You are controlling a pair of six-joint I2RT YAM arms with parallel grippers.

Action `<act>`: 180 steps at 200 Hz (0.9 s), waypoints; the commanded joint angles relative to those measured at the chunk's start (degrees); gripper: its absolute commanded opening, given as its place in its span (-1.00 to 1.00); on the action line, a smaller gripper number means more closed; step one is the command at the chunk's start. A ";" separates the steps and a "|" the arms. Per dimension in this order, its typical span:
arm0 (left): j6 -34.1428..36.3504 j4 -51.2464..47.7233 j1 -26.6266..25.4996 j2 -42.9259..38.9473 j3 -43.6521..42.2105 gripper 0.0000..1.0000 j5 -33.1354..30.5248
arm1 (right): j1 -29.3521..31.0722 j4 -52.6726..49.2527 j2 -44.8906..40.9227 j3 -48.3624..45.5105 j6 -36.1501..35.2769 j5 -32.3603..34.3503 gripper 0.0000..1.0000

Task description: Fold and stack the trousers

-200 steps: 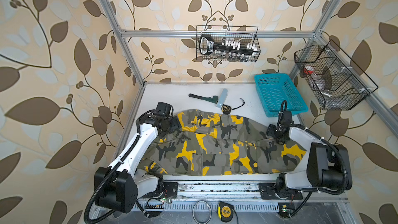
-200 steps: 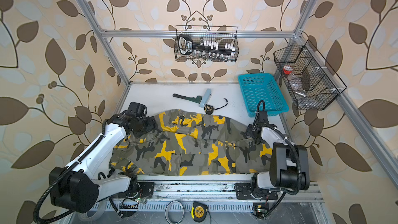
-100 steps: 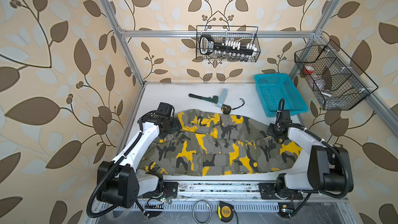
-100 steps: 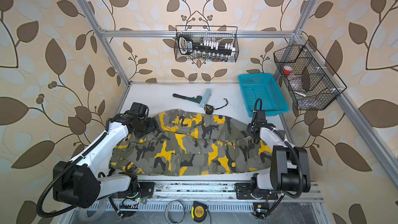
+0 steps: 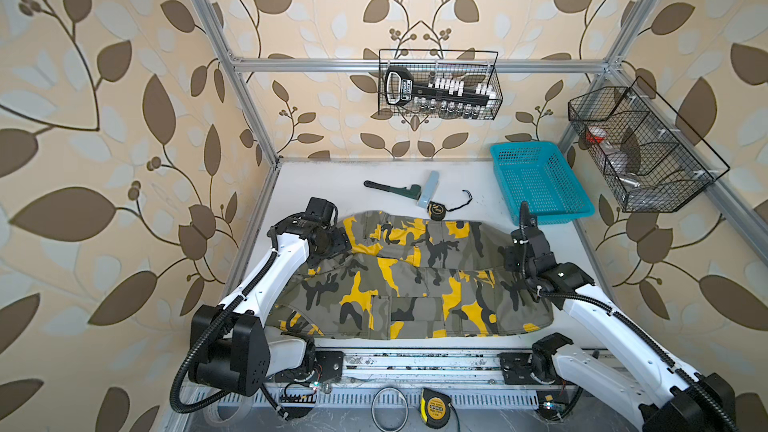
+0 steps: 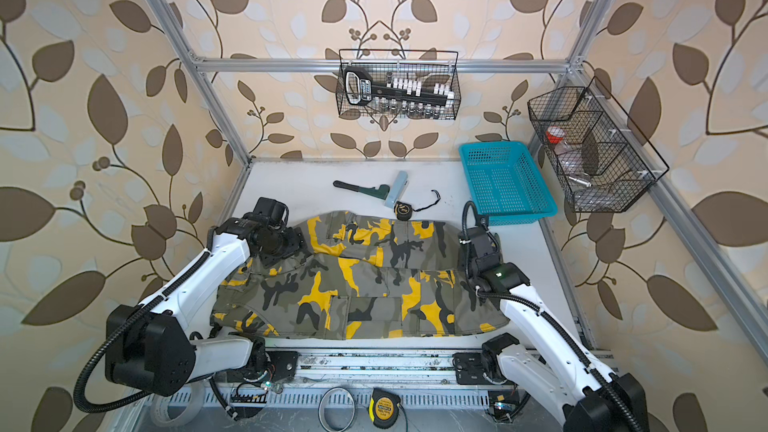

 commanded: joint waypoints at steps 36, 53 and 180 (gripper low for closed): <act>1.40 -0.58 -0.39 0.22 0.95 0.68 0.28 | 23.50 -4.30 6.22 -1.00 19.73 2.64 -0.73; 1.57 -0.66 -0.41 0.70 1.17 0.68 0.10 | 26.55 -0.09 8.91 -1.54 20.78 -3.44 -0.49; 2.79 -1.04 -1.27 1.96 2.57 0.68 0.44 | -13.00 6.59 12.75 2.65 2.31 -21.09 0.48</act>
